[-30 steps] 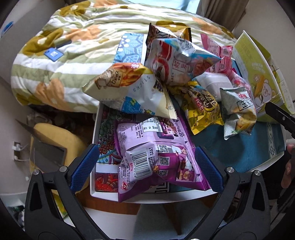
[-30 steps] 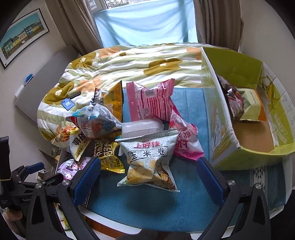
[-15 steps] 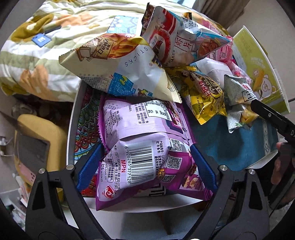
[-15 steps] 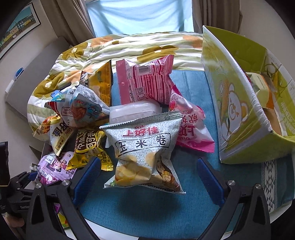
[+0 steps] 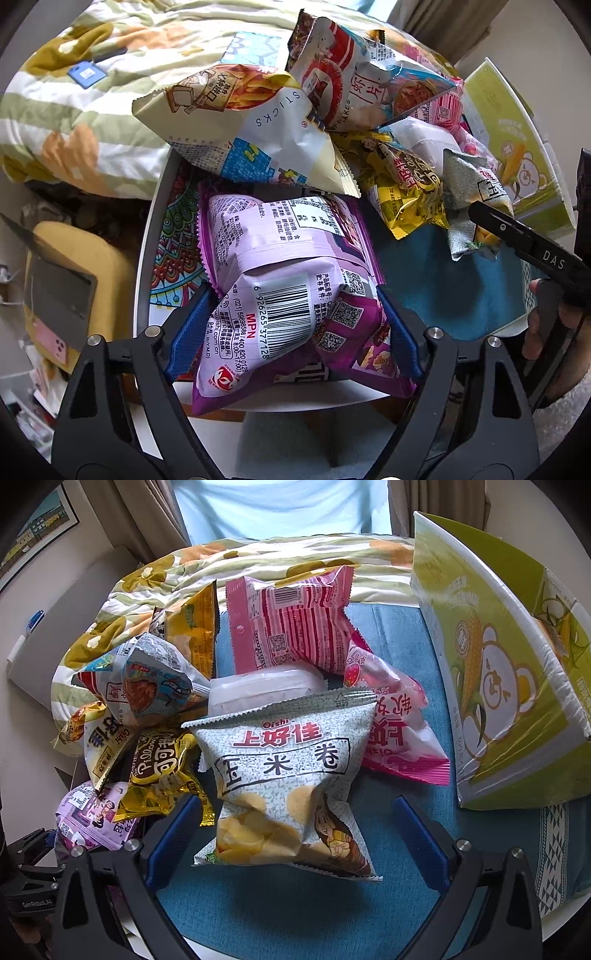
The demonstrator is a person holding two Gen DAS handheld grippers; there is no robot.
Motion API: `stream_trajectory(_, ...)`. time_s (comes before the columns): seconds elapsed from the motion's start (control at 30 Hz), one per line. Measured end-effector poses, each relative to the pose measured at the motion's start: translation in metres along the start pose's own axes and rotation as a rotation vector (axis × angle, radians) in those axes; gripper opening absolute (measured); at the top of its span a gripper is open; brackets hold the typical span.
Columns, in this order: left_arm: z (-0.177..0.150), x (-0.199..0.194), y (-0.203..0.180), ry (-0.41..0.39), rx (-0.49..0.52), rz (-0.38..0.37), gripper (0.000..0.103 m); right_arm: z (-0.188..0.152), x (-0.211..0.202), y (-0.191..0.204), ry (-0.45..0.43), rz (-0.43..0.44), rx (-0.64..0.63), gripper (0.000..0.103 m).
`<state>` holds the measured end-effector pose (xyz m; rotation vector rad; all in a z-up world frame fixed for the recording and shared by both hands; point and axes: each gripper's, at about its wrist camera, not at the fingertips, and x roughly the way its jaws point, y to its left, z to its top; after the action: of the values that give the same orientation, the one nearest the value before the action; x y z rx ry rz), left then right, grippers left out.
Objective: Organize snacks
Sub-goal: 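Grasp the grey corn-roll bag with the right tool while the left tool grasps the purple bag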
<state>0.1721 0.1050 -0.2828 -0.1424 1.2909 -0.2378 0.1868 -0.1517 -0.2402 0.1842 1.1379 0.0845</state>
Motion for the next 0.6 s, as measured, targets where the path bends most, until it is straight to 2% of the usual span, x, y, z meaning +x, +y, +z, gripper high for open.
stream_trajectory(0.13, -0.005, -0.004, -0.005, -0.01, 0.038, 0.042, 0.083, -0.001, 0.008, 0.0, 0.026, 0.008, -0.012, 0.095)
stream_trajectory(0.2, -0.007, -0.008, -0.008, -0.016, 0.043, 0.047, 0.083, -0.002, 0.013, -0.001, 0.047, 0.025, -0.013, 0.083)
stream_trajectory(0.37, -0.01, -0.02, -0.008, -0.031, 0.015, 0.05, 0.083, -0.007, 0.016, -0.001, 0.082, 0.054, -0.032, 0.068)
stream_trajectory(0.6, -0.019, -0.041, -0.015, -0.067, -0.005, 0.063, 0.083, -0.013, 0.002, 0.0, 0.081, 0.058, -0.063, 0.064)
